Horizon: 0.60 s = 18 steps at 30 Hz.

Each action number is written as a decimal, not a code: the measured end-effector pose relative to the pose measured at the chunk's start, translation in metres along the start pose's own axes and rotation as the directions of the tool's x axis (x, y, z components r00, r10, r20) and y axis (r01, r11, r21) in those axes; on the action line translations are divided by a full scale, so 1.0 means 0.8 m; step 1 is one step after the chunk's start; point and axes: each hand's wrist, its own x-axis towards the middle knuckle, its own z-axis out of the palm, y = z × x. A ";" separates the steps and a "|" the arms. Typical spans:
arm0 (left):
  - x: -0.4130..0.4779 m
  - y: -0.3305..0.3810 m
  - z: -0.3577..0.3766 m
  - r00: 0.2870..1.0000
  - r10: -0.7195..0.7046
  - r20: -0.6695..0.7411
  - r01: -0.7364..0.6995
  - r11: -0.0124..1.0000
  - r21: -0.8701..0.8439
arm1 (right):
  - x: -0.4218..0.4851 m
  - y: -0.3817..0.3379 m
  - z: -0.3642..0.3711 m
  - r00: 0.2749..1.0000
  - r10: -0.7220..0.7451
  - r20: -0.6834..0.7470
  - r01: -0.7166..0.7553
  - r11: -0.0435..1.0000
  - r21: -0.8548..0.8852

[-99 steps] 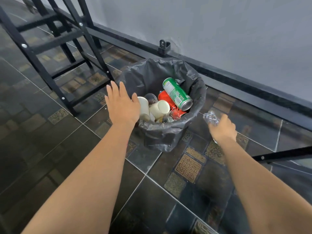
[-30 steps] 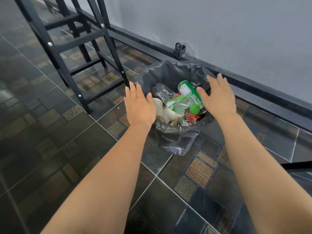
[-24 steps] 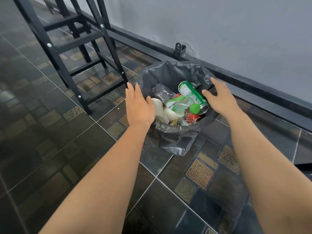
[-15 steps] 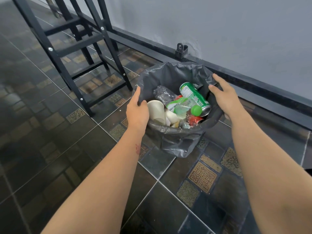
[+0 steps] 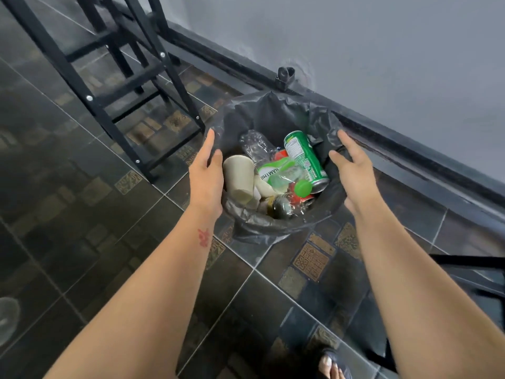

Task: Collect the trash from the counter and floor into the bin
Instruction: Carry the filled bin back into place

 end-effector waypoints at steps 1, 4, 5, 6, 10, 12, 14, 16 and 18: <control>-0.010 0.026 -0.004 1.000 -0.001 0.020 0.000 1.000 0.014 | -0.018 -0.024 -0.002 1.000 0.013 -0.015 -0.012 1.000 0.015; -0.047 0.114 -0.015 0.998 -0.024 0.058 0.020 0.998 0.060 | -0.077 -0.109 -0.010 0.998 0.045 -0.050 -0.043 0.998 0.041; -0.061 0.144 -0.018 0.997 -0.033 0.070 0.028 0.997 0.073 | -0.096 -0.137 -0.015 0.997 0.053 -0.062 -0.050 0.998 0.040; -0.075 0.175 -0.022 0.996 -0.042 0.081 0.035 0.996 0.083 | -0.116 -0.168 -0.021 0.996 0.055 -0.070 -0.052 0.998 0.042; -0.140 0.298 -0.040 0.992 -0.065 0.109 0.050 0.989 0.137 | -0.197 -0.289 -0.046 0.991 0.074 -0.108 -0.071 0.997 0.034; -0.174 0.350 -0.051 0.990 -0.062 0.123 0.044 0.989 0.144 | -0.242 -0.342 -0.057 0.989 0.075 -0.128 -0.070 0.997 0.041; -0.206 0.395 -0.062 0.988 -0.065 0.142 0.044 0.988 0.148 | -0.287 -0.385 -0.068 0.986 0.072 -0.151 -0.063 0.996 0.060; -0.236 0.430 -0.073 0.983 -0.066 0.169 0.041 0.989 0.145 | -0.330 -0.416 -0.078 0.981 0.080 -0.175 -0.065 0.994 0.089; -0.262 0.455 -0.086 0.978 -0.062 0.200 0.034 0.990 0.138 | -0.373 -0.438 -0.085 0.976 0.079 -0.203 -0.057 0.992 0.112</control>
